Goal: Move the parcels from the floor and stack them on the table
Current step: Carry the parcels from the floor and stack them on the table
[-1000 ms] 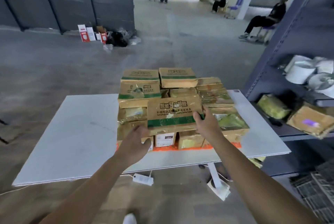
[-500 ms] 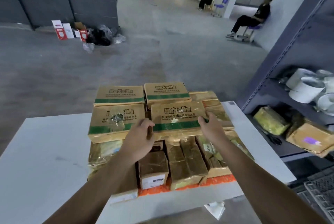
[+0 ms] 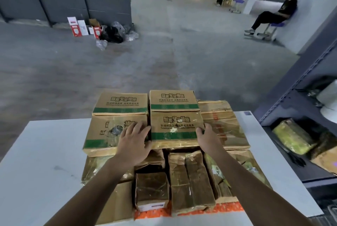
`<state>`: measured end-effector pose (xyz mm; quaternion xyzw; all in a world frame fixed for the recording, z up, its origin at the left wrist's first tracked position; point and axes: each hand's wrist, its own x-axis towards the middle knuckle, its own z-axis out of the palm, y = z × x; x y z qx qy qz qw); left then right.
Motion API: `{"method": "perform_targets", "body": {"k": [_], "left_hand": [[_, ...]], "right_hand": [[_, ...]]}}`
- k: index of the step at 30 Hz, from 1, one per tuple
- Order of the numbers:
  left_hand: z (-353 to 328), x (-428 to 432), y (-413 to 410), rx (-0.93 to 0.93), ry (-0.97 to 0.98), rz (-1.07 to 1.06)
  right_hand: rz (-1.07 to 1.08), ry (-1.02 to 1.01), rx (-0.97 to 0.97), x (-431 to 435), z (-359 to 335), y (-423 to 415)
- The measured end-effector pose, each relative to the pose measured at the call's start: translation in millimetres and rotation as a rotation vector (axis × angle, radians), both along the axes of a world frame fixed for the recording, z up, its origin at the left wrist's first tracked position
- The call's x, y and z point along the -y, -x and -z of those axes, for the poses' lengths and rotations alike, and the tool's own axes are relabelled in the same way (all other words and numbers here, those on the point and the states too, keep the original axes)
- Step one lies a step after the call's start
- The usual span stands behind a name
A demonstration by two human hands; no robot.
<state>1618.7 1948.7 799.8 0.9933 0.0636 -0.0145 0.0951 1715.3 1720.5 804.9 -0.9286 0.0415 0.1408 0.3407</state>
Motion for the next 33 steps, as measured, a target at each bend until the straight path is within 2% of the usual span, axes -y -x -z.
{"method": "perform_targets", "body": {"k": [13, 21, 33], "left_hand": [[3, 3, 1, -0.01, -0.009, 0.01], [-2, -1, -2, 0.05, 0.032, 0.065], [-5, 3, 2, 0.133, 0.074, 0.178]], "right_hand": [[-0.144, 0.11, 0.002, 7, 4, -17], [-0.125, 0.273, 0.136, -1, 0, -13], [-0.075, 0.326, 0.294, 0, -18, 7]]}}
